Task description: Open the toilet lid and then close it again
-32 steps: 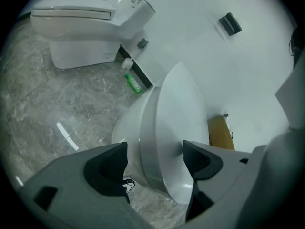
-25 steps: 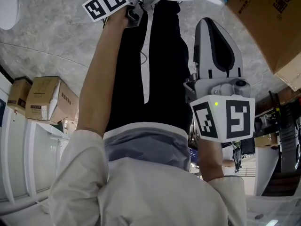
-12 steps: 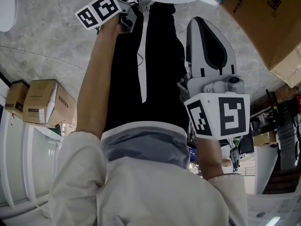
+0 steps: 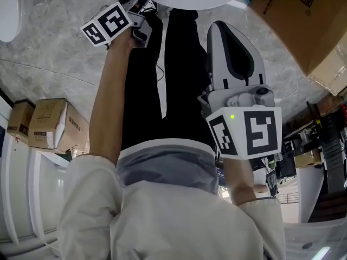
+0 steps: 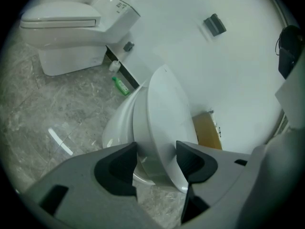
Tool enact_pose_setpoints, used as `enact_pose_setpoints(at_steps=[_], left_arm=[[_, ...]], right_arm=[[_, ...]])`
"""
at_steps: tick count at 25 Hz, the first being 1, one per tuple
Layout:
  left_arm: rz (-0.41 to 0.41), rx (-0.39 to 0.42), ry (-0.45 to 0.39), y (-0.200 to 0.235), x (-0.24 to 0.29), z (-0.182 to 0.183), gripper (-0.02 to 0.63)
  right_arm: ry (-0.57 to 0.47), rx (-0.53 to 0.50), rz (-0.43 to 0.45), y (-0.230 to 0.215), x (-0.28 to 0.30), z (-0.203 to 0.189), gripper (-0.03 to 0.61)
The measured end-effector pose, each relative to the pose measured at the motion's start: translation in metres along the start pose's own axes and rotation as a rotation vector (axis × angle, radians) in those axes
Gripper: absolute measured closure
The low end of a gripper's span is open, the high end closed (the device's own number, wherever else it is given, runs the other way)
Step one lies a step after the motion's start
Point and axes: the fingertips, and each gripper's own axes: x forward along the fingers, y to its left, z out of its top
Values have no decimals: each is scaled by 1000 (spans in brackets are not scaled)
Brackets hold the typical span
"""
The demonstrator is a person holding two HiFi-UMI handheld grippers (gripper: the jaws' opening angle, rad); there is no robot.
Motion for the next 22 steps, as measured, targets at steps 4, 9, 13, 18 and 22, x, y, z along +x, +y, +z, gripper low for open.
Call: enact_pose_setpoints(at_steps=[4,9,13,18,22], left_arm=[[-9,5,-4,-8,-5,4,359],[-18,12,-5,-17,-15,7,359],[-26,16,1,-27,-21,10,360],[-35,15,-2,-36,-28,14,362],[-41,13,-5,-46,-33,18,364]], right_arm=[[-11,4,-4,1,-4,3,568],[-25,8,-10,4,-12,8,566],[-39,17,-15,3,-18,14,566],[-55,23,-17,5,-24,22,568],[-65,21,-23,5,-31,29,568]])
